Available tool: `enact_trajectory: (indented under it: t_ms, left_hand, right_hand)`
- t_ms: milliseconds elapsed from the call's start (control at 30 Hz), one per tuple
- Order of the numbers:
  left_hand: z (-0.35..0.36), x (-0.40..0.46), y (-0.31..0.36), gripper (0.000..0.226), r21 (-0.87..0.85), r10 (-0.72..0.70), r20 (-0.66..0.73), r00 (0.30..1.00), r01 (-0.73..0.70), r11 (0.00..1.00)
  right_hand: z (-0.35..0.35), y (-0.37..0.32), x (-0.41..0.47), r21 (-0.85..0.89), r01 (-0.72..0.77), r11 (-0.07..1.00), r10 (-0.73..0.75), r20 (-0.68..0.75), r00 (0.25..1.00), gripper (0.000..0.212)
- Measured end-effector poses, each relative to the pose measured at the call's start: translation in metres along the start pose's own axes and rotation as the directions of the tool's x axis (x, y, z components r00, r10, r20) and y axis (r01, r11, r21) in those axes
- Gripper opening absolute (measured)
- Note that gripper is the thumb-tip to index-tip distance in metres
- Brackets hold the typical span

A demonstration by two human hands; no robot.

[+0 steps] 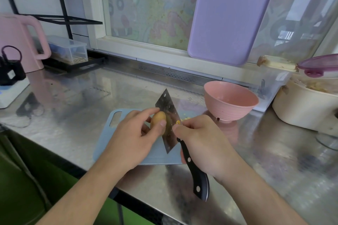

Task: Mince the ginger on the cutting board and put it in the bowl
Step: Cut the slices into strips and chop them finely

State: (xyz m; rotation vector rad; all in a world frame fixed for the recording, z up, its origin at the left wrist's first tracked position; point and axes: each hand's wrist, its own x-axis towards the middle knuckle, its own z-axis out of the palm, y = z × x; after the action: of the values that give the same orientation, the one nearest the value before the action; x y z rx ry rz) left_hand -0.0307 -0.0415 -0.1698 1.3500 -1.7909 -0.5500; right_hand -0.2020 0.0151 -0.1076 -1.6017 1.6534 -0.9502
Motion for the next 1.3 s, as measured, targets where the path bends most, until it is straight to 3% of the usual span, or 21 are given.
enact_trajectory:
  t_ms: [400, 600, 867, 967, 1100, 1300]
  left_hand:
    - [-0.001, 0.000, -0.001, 0.029, -0.024, -0.012, 0.061, 0.998, 0.013, 1.000]
    - [-0.001, 0.002, 0.000, 0.019, -0.093, -0.112, 0.013, 0.994, 0.112, 0.989]
    - [-0.005, -0.003, 0.009, 0.032, -0.158, -0.108, 0.041, 0.993, 0.113, 0.981]
    - [-0.004, -0.003, 0.006, 0.011, -0.071, -0.102, -0.024, 0.995, 0.100, 0.992]
    - [-0.002, -0.001, 0.005, 0.027, -0.036, -0.130, -0.190, 0.973, 0.125, 0.992]
    - [0.001, 0.001, 0.003, 0.019, -0.004, -0.160, -0.136, 0.978, 0.161, 0.987]
  right_hand:
    - [-0.004, 0.000, 0.002, -0.004, 0.044, 0.999, -0.044, 0.008, 0.999, 0.044]
    - [-0.005, 0.000, 0.001, 0.005, 0.034, 0.999, -0.034, 0.009, 0.999, 0.045]
    - [-0.006, 0.003, 0.003, 0.000, 0.027, 1.000, -0.027, -0.001, 1.000, 0.042]
    - [-0.008, 0.005, 0.004, -0.012, 0.026, 1.000, -0.027, -0.042, 0.999, 0.042]
    - [-0.009, 0.006, 0.004, 0.004, 0.002, 1.000, -0.002, -0.051, 0.999, 0.043]
    - [0.001, 0.006, 0.004, -0.026, 0.025, 0.999, -0.025, 0.011, 1.000, 0.045]
